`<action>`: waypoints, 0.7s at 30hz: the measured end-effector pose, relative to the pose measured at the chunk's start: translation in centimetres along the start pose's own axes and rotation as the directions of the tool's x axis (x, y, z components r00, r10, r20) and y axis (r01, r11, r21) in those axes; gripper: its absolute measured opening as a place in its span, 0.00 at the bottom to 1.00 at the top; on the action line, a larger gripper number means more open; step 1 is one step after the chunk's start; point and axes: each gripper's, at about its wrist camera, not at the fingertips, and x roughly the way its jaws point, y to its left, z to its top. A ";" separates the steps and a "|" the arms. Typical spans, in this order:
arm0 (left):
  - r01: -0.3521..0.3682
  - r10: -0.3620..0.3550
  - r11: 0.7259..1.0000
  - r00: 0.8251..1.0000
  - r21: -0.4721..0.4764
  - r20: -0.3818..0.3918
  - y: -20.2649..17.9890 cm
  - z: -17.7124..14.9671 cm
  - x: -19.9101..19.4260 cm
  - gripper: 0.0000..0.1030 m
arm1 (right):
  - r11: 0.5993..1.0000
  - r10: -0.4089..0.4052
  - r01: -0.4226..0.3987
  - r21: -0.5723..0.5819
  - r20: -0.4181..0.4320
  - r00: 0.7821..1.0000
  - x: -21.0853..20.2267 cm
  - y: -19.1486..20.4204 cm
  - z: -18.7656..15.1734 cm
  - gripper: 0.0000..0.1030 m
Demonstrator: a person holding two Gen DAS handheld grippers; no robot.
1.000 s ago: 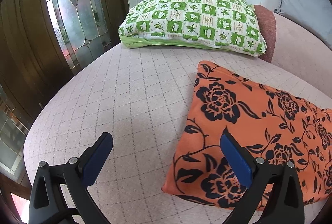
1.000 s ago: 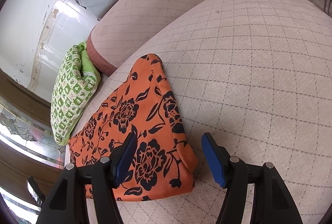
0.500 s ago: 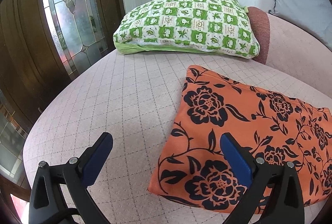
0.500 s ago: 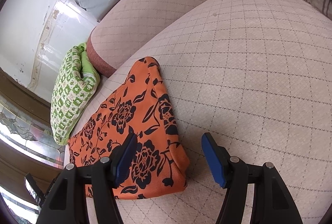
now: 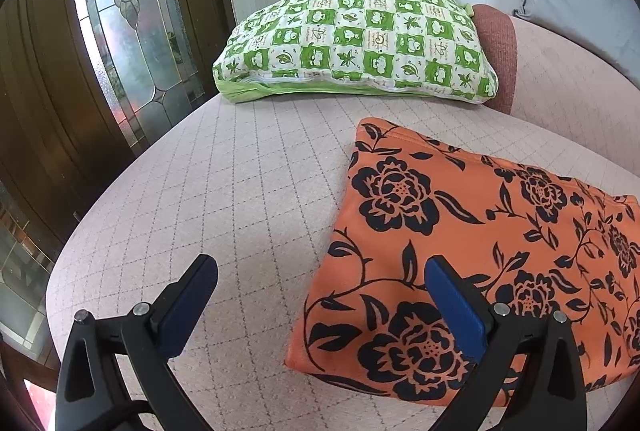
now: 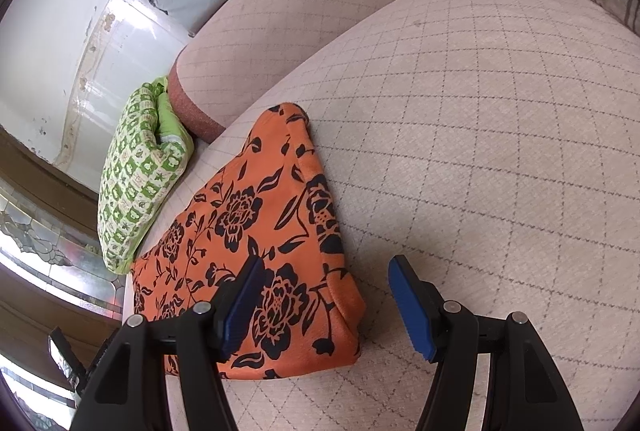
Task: Fold small clothes
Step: 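Push the folded blouse edge with both grippers to square it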
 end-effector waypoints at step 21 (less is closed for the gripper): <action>0.246 -0.318 0.927 0.915 -0.284 -0.248 2.0 -5.6 -0.3 0.86 | 0.960 0.174 -0.154 0.232 -0.067 0.982 0.0 -2.0 -3.8 0.66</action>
